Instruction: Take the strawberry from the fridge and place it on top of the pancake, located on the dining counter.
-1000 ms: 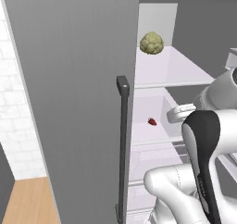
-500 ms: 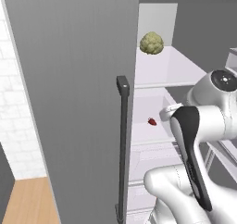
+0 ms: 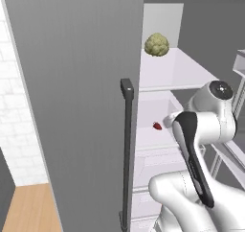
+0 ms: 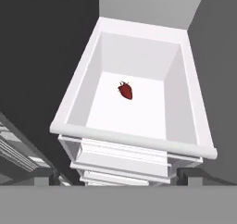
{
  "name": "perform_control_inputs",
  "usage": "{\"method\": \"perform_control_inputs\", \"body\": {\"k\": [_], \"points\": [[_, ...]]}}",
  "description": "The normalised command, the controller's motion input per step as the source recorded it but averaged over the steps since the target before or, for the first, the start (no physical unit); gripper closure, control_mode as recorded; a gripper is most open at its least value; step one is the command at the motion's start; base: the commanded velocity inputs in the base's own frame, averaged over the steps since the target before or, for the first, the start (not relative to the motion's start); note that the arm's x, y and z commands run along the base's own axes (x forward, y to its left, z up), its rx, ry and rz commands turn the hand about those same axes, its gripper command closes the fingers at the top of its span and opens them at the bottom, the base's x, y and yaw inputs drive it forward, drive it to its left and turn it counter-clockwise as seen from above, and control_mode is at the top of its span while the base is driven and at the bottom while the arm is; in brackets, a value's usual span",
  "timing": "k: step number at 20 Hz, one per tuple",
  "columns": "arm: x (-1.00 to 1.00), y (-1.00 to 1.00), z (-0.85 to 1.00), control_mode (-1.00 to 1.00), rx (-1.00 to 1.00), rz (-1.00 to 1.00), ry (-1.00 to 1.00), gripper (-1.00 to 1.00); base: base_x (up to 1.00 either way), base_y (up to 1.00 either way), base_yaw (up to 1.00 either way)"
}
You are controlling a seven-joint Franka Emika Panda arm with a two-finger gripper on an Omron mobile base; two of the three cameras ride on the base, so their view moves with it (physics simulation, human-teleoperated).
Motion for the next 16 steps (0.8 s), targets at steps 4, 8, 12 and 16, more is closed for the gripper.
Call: {"method": "perform_control_inputs", "body": {"k": [4,8,12,16], "points": [[0.54,-0.07,-0.45,-1.0,0.02,0.06,0.07,-1.0,0.0,0.0,0.0],[0.65,-0.01,-0.4,-1.0,0.0,0.04,0.12,-1.0,0.0,0.0,0.0],[0.62,-0.01,-0.35,-1.0,0.0,0.01,0.1,-1.0,0.0,0.0,0.0],[0.54,-0.04,-0.3,-1.0,0.0,0.0,0.06,-1.0,0.0,0.0,0.0]]}}
